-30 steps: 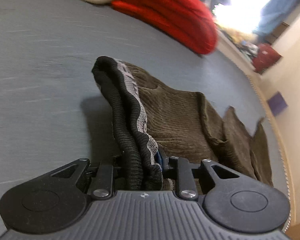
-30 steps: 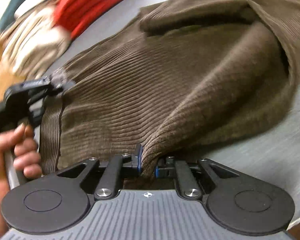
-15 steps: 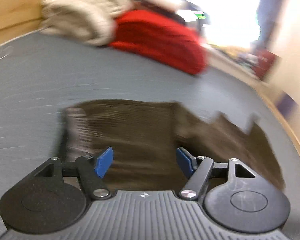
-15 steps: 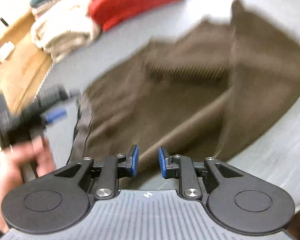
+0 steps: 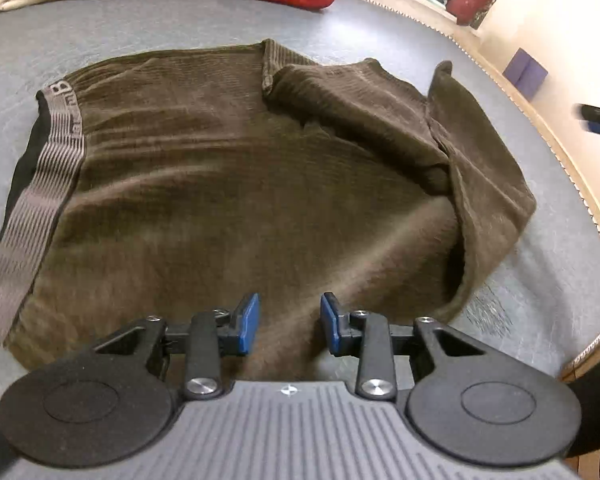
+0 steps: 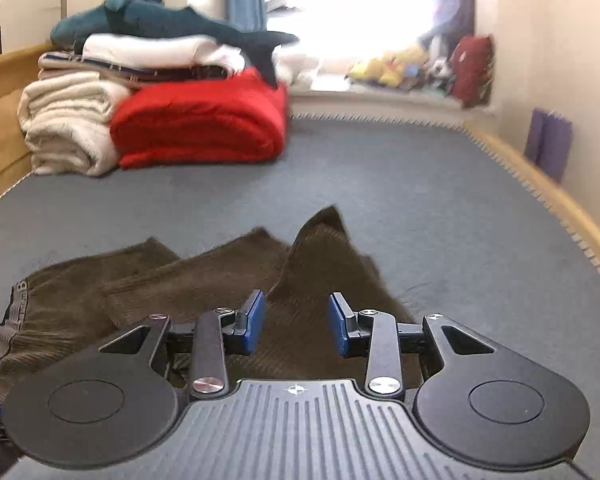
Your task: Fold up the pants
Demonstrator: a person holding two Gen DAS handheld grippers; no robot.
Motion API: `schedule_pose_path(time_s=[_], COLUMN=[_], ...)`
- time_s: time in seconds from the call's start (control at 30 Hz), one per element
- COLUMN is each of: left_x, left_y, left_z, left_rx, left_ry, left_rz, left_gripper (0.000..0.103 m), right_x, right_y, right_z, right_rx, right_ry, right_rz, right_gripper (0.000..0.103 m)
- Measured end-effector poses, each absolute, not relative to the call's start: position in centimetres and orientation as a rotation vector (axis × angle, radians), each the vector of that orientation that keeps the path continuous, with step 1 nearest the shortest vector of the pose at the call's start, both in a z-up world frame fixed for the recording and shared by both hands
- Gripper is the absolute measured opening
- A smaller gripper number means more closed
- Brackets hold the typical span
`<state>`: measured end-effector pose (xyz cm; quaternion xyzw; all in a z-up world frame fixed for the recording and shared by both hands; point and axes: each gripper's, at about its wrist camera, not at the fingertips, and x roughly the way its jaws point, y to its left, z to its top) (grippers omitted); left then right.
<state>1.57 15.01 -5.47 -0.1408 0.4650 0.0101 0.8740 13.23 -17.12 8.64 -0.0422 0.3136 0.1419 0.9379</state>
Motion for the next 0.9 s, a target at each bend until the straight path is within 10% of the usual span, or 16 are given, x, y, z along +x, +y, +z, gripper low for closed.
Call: schedule_pose_path(time_s=[0.67,0.77,0.9], left_x=[2.2,2.0,1.7], left_y=[14.8,14.8,15.0], left_z=[-8.7,-8.5,-8.2], left_rx=[-0.303,-0.304,-0.321], left_ry=[0.976,0.971,0.948], left_rz=[0.048,0.054,0.066], left_gripper=[0.056,0.057,0.057], right_x=[25.3,24.8,23.2], right_y=[-6.8,-8.3,-12.3], right_z=[-6.2,-5.5,-3.3], right_rx=[-0.131,-0.120,-0.117], right_ry=[1.119,1.137,1.104], right_rz=[0.334,0.332,0.350], right_gripper=[0.049,0.018,0.013])
